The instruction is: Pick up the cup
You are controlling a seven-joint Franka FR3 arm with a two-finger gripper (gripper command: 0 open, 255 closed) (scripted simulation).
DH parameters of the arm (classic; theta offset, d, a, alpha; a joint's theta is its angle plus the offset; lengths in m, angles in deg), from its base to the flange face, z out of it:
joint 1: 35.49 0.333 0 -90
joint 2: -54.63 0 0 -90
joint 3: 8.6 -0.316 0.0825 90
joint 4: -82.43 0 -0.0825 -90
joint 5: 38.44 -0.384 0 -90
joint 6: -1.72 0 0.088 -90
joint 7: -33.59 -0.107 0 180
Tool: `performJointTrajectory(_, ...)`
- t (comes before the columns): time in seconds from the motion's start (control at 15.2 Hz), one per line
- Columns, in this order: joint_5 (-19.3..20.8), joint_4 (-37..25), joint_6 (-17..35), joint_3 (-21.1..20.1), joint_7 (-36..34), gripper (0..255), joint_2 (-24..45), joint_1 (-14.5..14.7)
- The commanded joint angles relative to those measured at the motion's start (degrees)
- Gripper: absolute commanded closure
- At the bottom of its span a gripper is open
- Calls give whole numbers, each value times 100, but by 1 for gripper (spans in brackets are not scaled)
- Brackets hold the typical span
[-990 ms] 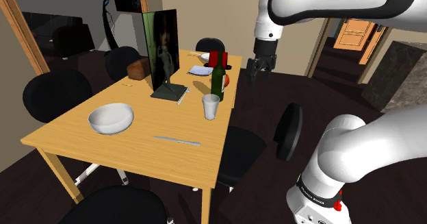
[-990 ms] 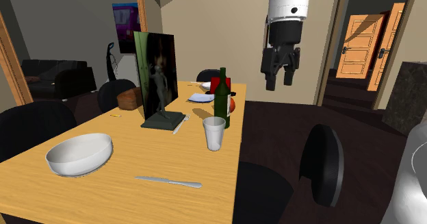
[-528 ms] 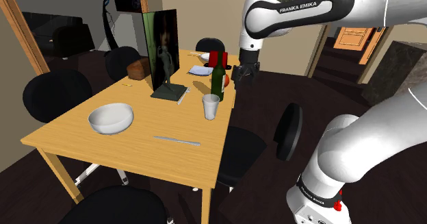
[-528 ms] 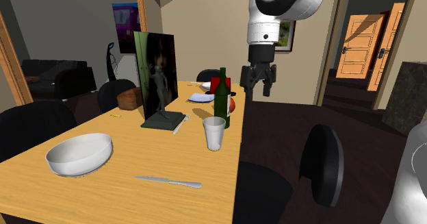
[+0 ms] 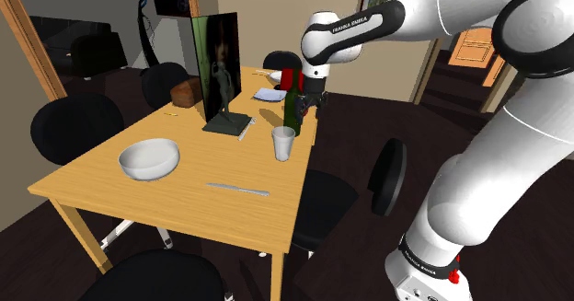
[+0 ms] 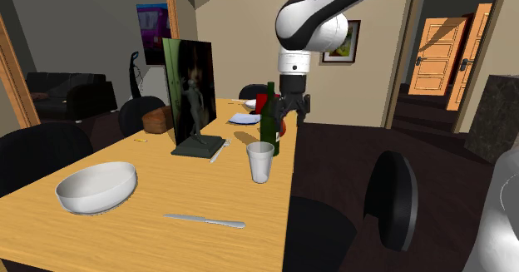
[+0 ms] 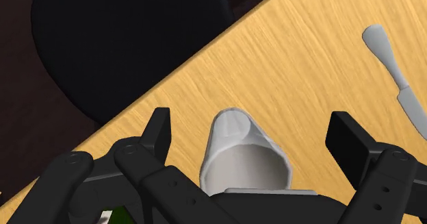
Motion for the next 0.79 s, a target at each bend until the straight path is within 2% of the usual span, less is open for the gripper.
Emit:
performJointTrajectory(0.0, -144, -255, 205, 97, 182, 0, 486, -18)
performJointTrajectory(0.53, -844, -1639, 530, 184, 709, 0, 2353, -184)
performJointTrajectory(0.73, -913, -1665, 665, 166, 763, 0, 2529, -211)
